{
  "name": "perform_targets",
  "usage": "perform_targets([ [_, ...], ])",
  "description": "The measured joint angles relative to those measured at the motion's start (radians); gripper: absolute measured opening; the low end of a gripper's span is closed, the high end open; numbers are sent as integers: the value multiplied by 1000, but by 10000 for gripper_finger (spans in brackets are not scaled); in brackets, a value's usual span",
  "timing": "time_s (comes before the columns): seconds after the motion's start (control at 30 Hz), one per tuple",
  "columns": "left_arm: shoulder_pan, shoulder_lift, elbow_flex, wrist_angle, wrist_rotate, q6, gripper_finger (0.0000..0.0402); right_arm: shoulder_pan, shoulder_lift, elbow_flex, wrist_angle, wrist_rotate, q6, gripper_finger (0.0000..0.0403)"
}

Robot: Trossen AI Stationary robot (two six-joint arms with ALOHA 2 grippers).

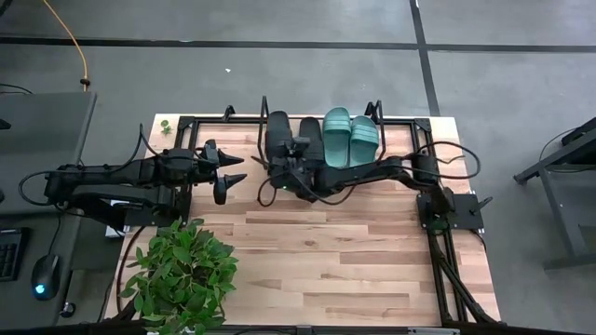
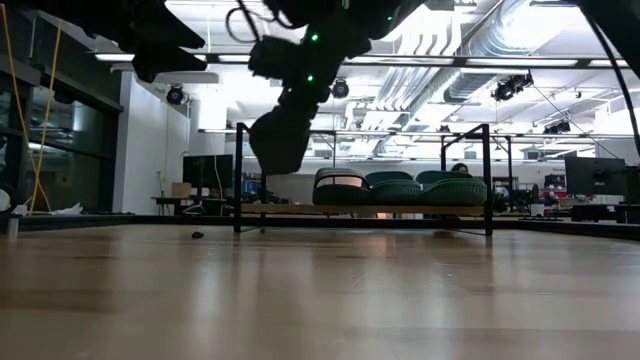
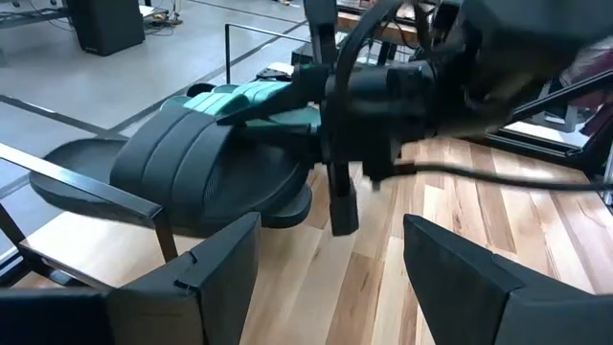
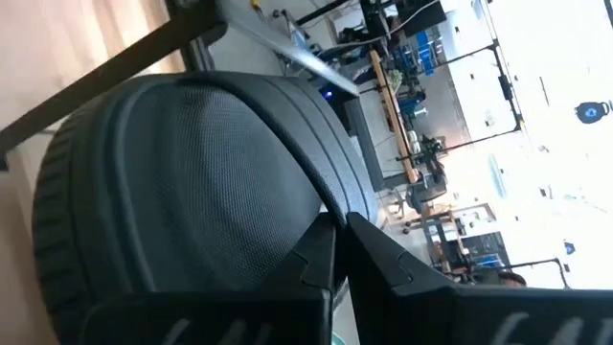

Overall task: Pick and place slides into the shelf
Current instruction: Put the black slides on the shelf

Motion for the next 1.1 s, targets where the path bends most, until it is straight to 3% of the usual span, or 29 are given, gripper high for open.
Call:
perform_targets([
  [0.17, 0, 0, 0, 0, 1, 0, 239, -11, 56, 39, -23, 28, 2, 0],
  [0.6, 0, 0, 0, -1, 3, 0, 239, -66, 68, 38, -166, -112, 247, 0],
  [1.1, 0, 0, 0, -1, 3, 0, 239, -67, 68, 38, -227, -233, 313, 0],
])
